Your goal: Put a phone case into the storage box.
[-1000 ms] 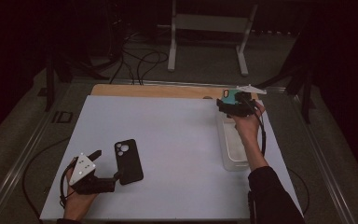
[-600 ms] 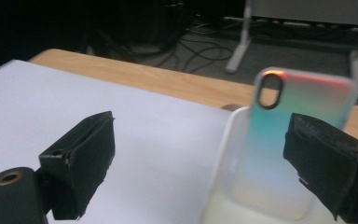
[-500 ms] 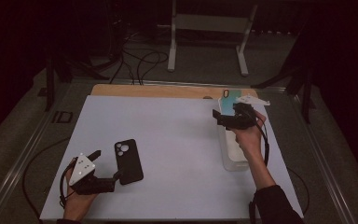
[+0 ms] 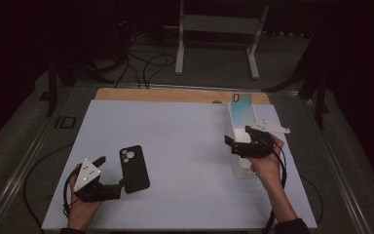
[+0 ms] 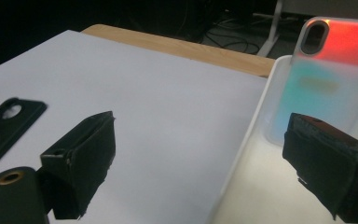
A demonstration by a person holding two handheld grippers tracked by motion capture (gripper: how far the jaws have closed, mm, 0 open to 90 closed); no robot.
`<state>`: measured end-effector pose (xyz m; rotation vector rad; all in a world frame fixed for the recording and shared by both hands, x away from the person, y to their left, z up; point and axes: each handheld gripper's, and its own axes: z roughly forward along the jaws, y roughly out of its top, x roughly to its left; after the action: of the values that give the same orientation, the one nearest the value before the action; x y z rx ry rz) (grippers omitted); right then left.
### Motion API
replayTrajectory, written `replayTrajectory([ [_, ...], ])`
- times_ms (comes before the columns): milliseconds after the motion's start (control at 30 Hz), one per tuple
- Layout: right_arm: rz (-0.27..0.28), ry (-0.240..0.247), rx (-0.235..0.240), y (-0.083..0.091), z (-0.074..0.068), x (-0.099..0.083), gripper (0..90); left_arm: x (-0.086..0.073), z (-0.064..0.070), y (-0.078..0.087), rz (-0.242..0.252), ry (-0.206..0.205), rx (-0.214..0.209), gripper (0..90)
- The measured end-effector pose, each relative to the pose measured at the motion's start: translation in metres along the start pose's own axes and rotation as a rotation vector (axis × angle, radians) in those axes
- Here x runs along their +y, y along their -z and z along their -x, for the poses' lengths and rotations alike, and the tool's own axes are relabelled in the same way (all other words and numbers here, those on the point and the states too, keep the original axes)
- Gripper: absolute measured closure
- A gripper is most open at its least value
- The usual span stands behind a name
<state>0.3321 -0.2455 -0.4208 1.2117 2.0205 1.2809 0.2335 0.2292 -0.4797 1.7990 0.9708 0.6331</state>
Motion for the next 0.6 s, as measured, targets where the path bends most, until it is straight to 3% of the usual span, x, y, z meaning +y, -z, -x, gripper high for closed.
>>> replayTrajectory([
  [267,0.031,0.009,0.047,0.02,-0.008,-0.027,10.6,0.002,0.002,-0.002,-0.003,0.004,-0.003,0.0],
  [600,0.094,0.027,0.055,0.036,-0.01,-0.055,10.6,0.004,0.003,-0.002,-0.001,0.002,-0.001,0.0],
])
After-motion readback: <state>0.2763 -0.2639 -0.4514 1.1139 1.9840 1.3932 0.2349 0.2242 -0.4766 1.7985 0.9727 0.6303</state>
